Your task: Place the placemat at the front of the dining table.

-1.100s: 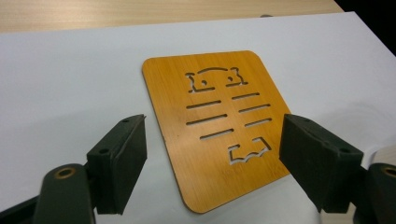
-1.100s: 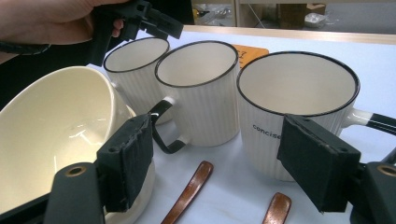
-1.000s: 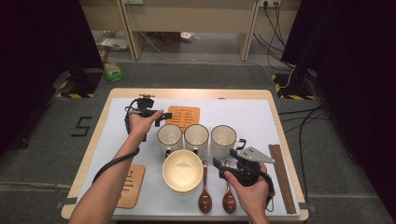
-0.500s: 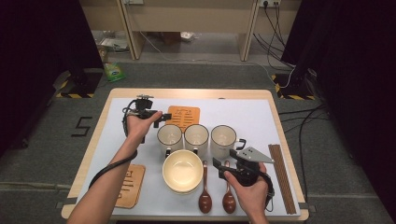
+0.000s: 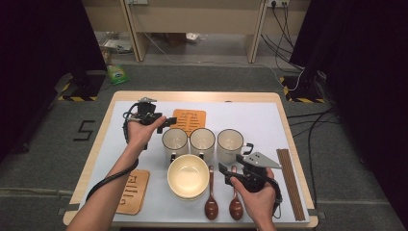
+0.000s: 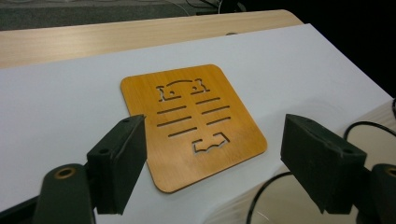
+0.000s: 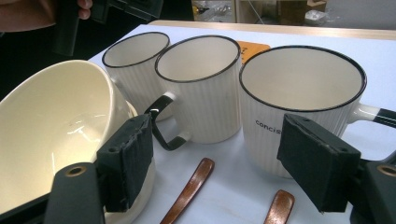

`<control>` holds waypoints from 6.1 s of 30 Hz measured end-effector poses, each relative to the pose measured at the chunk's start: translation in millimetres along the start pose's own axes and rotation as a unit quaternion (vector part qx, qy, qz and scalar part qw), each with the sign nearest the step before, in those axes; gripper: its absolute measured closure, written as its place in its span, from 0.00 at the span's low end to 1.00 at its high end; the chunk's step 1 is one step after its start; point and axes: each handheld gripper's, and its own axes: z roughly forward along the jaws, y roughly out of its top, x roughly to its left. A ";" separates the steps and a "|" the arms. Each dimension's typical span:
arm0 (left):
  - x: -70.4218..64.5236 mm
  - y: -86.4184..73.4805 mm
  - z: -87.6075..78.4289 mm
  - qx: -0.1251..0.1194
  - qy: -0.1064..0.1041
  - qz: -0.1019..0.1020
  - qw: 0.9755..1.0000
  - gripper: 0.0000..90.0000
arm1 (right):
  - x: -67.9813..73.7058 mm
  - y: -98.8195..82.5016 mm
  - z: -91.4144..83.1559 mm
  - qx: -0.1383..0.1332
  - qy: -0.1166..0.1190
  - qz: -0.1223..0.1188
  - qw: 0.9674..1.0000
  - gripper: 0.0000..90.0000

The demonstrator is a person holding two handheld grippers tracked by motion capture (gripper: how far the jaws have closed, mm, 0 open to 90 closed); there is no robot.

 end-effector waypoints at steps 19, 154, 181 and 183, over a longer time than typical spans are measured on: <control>-18.3 -13.2 -20.3 -0.016 -0.015 0.023 0.999 0.25 | -0.2 -0.9 0.6 0.003 -0.001 0.002 1.000 0.29; -103.8 -102.7 -63.0 -0.035 -0.071 0.237 0.968 0.91 | -1.4 -6.2 3.8 0.011 -0.003 0.006 1.000 0.30; -105.3 -93.0 -82.6 -0.096 -0.057 0.245 0.963 0.91 | -3.5 -5.8 2.0 0.007 -0.006 0.008 1.000 0.30; -104.4 -92.0 -83.7 -0.100 -0.056 0.242 0.964 0.91 | -3.4 -6.0 1.9 0.008 -0.006 0.009 1.000 0.30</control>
